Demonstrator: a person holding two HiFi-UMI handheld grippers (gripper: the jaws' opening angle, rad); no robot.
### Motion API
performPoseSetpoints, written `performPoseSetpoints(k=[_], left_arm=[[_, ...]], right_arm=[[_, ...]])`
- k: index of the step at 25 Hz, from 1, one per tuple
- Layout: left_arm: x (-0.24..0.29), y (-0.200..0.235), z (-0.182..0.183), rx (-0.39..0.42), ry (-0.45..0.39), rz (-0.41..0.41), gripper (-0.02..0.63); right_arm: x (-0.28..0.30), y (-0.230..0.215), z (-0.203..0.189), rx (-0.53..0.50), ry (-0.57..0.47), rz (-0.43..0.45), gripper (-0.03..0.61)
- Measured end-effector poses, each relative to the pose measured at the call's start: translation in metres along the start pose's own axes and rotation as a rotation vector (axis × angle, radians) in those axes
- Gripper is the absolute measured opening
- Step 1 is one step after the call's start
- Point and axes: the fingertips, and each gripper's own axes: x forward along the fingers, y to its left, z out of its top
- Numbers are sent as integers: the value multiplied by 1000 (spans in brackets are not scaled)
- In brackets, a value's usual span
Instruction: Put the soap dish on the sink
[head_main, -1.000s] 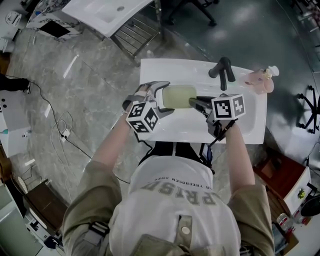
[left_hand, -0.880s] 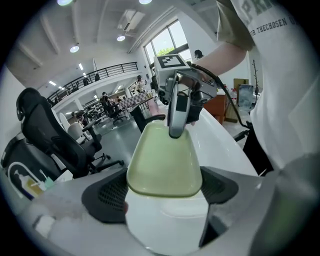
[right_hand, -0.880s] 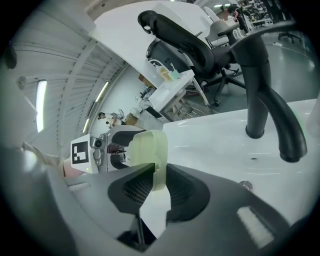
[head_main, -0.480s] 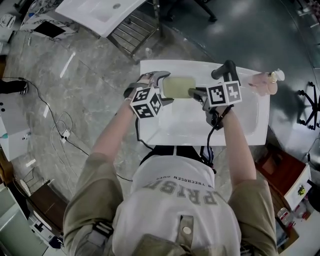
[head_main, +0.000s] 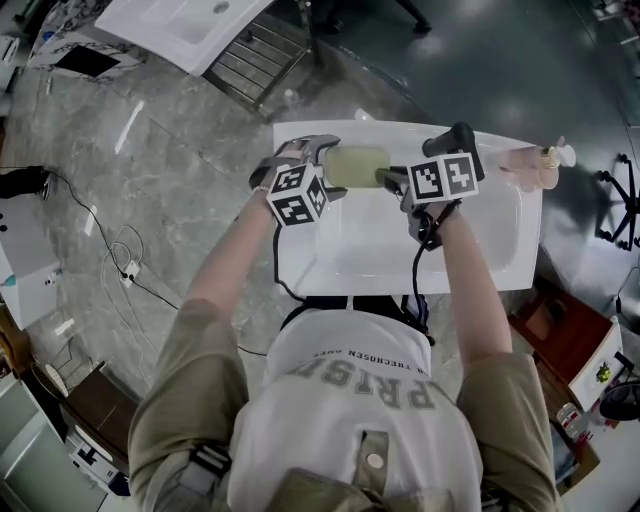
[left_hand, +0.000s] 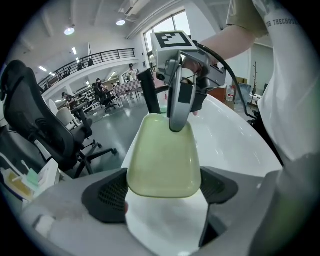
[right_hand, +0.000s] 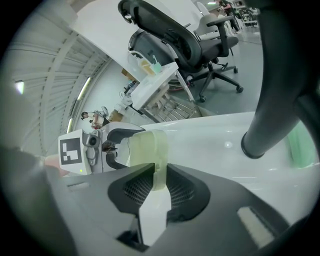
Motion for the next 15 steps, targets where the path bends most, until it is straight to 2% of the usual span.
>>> performPoseSetpoints(k=[15], left_arm=[[22,16,-18,21,66,-4,459]], right_arm=[[22,-17,13,12,15,-47,78]])
